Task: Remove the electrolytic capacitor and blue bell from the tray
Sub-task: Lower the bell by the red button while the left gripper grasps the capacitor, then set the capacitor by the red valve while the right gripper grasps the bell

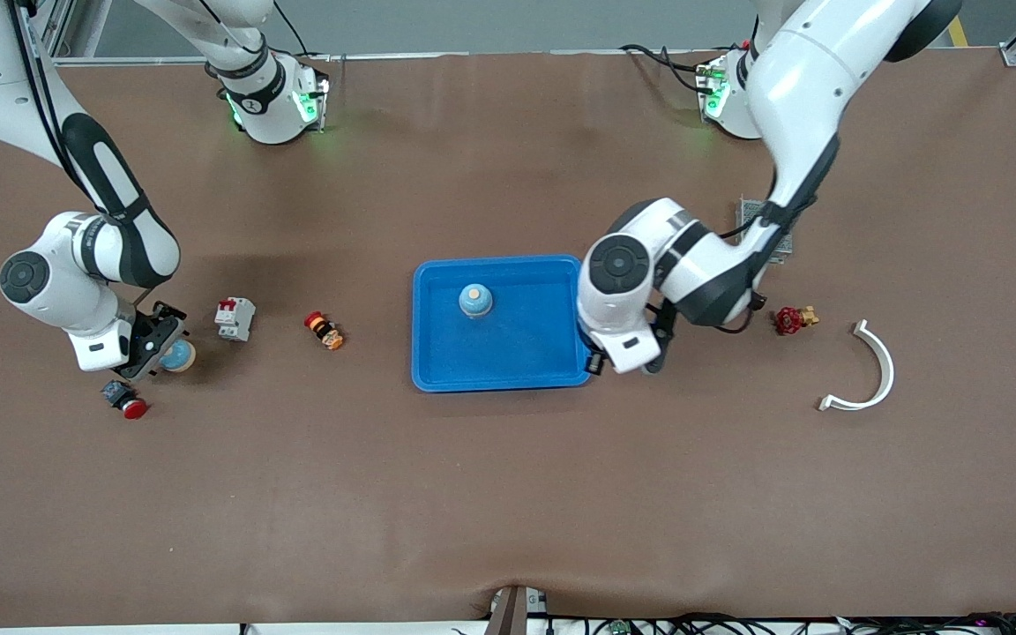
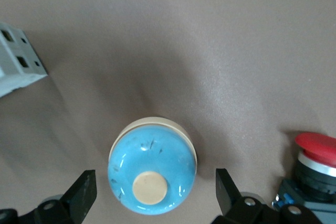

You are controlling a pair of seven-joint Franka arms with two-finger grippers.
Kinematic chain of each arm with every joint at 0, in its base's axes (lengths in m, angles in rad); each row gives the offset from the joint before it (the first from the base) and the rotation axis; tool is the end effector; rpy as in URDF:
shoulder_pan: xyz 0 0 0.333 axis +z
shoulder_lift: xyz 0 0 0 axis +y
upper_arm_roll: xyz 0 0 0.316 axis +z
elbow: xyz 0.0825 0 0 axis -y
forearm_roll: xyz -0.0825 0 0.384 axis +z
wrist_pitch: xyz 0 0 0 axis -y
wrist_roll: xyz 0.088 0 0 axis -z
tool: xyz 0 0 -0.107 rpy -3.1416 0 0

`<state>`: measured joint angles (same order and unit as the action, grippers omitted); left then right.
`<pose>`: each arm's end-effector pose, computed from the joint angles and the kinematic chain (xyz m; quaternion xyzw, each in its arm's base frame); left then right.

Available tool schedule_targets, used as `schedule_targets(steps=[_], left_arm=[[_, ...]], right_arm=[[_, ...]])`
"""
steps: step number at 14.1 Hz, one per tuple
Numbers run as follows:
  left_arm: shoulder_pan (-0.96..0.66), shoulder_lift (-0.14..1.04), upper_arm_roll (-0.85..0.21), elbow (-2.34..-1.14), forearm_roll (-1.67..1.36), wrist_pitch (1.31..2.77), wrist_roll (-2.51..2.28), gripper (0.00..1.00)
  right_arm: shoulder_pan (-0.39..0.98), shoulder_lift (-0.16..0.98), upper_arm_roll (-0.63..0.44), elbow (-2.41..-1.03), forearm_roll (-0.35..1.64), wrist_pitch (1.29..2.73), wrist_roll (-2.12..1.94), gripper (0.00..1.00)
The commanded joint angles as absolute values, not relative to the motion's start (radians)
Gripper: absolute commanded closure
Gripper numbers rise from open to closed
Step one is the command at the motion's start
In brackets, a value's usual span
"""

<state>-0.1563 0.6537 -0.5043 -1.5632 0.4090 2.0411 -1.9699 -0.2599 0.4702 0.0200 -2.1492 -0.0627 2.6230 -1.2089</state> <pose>0.5851 -0.3628 0.2897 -0.8295 -0.5564 -0.0154 0.0461 0.5522 -0.1334 0.1790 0.8724 0.4887 -0.0059 0.0096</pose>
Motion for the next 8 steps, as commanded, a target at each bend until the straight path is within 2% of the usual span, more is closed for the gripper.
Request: schedule_targets(steps=[1,5,8], left_arm=[[-0.068,0.585,-0.512,-1.666,0.402,2.029,-1.821,1.00],[0.127,0.543,-0.512,-1.770,0.414,2.033,-1.555,1.00],[0.236,0.545,-0.512,-1.807,0.417,2.039,-1.400,1.00]], right_arm=[[-0.272,0.422,0.045,-2.056,0.015,2.428,-1.213,0.00],[-0.233,0.420,0.043,-1.794,0.026,2.076,-1.123,0.00],[-0.181,0.420,0.043,-1.622,0.025,1.892,-0.972,0.00]])
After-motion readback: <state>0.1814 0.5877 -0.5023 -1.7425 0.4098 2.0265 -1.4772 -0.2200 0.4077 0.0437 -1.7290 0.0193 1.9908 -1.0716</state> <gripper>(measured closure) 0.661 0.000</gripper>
